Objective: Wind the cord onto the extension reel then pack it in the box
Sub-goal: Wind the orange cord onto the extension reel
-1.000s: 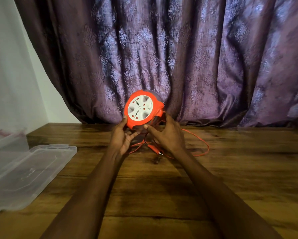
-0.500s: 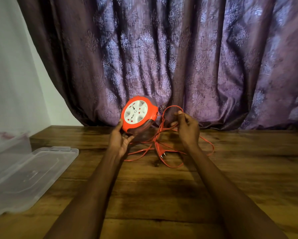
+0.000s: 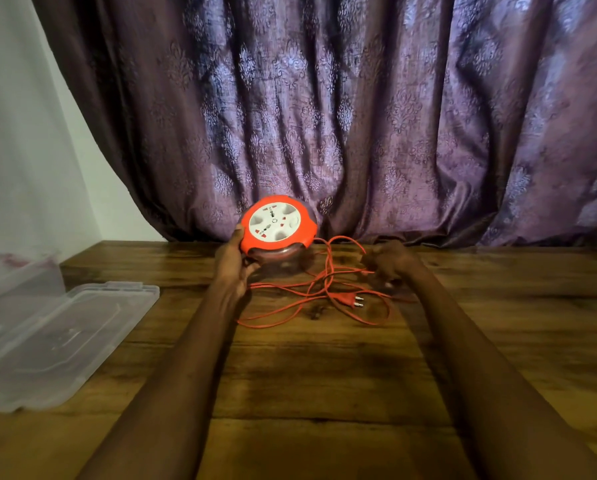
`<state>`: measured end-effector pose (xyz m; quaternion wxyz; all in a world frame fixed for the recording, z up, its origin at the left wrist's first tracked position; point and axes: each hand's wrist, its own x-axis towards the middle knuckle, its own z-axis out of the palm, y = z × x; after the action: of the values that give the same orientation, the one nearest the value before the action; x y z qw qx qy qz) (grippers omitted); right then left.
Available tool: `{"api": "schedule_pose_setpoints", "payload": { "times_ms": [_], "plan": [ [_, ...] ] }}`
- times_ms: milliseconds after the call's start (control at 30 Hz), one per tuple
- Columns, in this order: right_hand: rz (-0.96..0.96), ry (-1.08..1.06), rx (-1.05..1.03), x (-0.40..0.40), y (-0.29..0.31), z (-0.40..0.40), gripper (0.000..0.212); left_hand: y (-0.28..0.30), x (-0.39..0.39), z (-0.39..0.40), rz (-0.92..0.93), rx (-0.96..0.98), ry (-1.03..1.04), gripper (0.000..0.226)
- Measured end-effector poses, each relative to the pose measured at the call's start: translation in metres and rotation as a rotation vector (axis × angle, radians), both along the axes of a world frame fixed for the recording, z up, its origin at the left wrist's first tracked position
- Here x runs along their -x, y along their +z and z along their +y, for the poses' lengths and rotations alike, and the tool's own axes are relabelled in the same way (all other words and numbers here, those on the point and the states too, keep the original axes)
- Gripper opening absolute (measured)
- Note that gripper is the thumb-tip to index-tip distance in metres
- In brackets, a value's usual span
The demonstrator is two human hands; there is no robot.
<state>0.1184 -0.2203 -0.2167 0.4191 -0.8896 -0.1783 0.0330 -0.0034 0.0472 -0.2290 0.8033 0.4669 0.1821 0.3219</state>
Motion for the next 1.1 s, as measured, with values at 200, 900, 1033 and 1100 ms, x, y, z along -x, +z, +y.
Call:
{"api": "schedule_pose_setpoints", "payload": {
  "times_ms": [200,900,1033,1100],
  "plan": [
    [-0.201,0.073,0.392,0.016,0.043,-0.002,0.024,0.0,0.0,-0.001,-0.01,-0.09,-0.004,0.033],
    [0.109,0.457,-0.506,0.049,0.043,0.025,0.01,0.017,0.007,-0.033,-0.05,-0.358,-0.274,0.061],
    [0.147,0.262,-0.6,0.04,0.033,0.024,0.03,0.016,0.001,-0.047,-0.075,-0.188,-0.293,0.066],
    [0.168,0.171,-0.706,0.031,0.027,0.021,0.037,0.007,-0.001,-0.054,0.011,-0.238,-0.372,0.071]
  ]
}}
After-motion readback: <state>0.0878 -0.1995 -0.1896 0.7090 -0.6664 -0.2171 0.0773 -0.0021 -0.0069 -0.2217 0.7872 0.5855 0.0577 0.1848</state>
